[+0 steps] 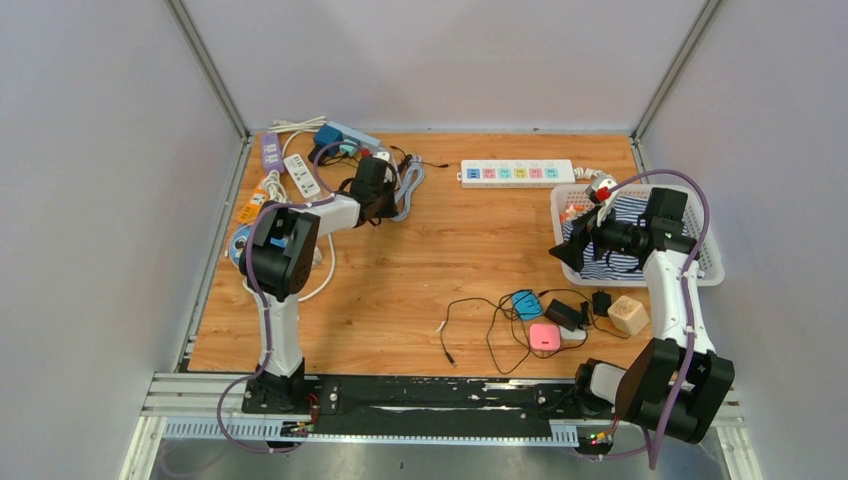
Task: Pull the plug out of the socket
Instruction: Move the socket to the center of the board.
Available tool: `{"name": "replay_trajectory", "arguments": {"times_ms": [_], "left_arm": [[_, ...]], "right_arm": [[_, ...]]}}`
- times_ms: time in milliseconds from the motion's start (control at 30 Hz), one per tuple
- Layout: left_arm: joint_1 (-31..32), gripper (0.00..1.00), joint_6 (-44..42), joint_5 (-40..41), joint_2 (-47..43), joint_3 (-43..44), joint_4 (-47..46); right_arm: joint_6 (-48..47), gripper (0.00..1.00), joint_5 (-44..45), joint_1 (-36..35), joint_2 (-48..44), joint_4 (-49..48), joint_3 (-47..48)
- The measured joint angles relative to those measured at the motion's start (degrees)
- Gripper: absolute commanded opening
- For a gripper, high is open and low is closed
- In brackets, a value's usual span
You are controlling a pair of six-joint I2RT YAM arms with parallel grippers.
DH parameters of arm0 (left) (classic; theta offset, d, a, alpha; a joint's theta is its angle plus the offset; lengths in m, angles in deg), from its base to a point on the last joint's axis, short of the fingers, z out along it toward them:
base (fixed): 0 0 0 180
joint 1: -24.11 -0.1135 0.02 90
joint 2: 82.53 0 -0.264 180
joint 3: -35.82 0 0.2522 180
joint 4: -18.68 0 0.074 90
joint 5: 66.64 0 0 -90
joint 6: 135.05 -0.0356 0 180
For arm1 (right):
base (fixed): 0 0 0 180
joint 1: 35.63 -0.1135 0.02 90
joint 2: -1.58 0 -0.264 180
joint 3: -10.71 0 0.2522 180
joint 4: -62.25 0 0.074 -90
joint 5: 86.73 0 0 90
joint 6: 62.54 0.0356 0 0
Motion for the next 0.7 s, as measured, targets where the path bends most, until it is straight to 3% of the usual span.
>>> {"name": "replay_trajectory", "arguments": {"times_ms": [700], "left_arm": [[1.7, 0.04, -7.6, -6.0, -12.4, -12.1, 6.0]], "right_arm": [[0.0, 0.99, -0.5, 0.0, -0.4, 0.0, 0.0]]}}
